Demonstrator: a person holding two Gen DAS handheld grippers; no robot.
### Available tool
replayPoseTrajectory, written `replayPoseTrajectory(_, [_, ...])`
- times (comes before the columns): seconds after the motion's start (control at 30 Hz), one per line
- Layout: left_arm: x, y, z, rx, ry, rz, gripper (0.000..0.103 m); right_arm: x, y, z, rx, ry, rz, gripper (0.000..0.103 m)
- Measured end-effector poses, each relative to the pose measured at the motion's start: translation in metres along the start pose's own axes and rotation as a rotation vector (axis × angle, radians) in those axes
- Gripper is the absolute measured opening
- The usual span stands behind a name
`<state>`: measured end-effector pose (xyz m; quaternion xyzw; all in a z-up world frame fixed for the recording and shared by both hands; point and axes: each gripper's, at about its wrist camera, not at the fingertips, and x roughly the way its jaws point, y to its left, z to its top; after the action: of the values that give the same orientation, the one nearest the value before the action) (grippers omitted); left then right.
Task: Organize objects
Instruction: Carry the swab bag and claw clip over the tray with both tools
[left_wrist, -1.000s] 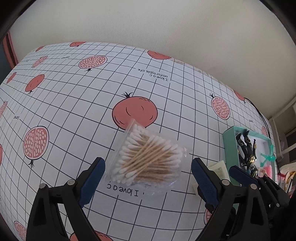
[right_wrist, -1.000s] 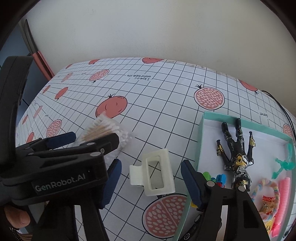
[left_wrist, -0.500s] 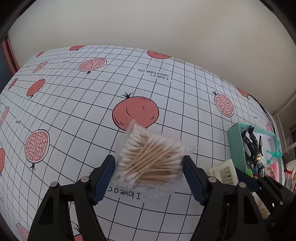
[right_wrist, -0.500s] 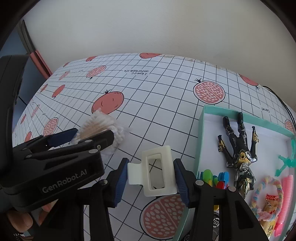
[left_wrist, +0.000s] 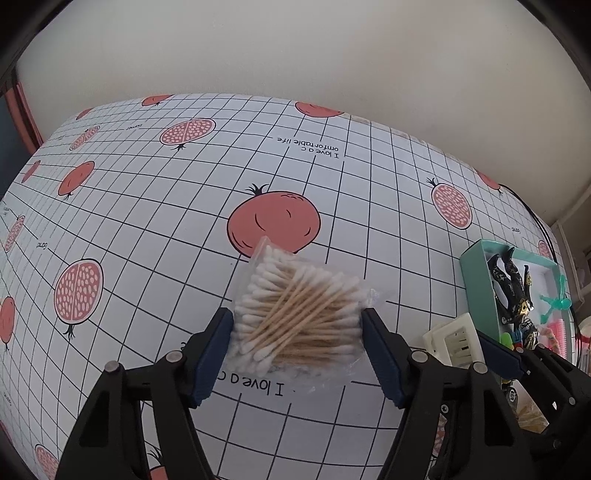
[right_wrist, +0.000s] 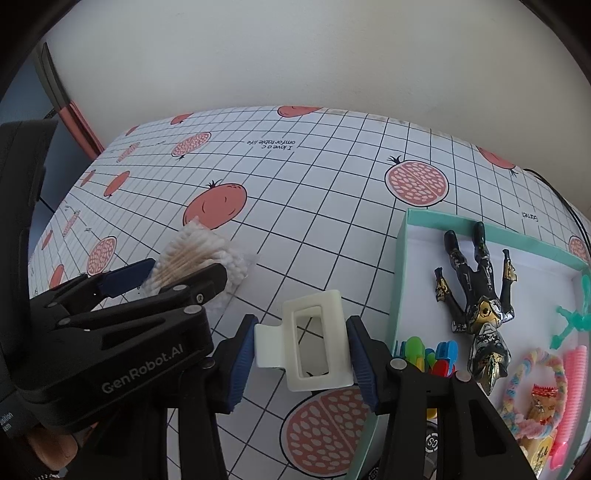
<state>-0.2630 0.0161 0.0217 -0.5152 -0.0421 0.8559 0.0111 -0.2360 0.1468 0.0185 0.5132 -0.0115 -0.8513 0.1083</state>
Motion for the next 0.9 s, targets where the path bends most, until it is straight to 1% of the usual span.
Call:
replayPoseTrajectory(0.37, [-0.003, 0.003, 0.001, -0.011, 0.005, -0.007, 0.071, -0.003, -0.002, 0.002, 0.016, -0.012, 0.009, 0.051])
replayPoseTrajectory(0.6, [-0.018, 0.006, 0.007, -0.028, -0.028, -0.011, 0.071, -0.017, -0.004, 0.006, 0.023, -0.049, 0.015, 0.051])
replayPoseTrajectory(0.9, [-0.032, 0.006, 0.013, -0.035, -0.058, -0.011, 0.071, -0.019, -0.004, 0.008, 0.030, -0.056, 0.018, 0.051])
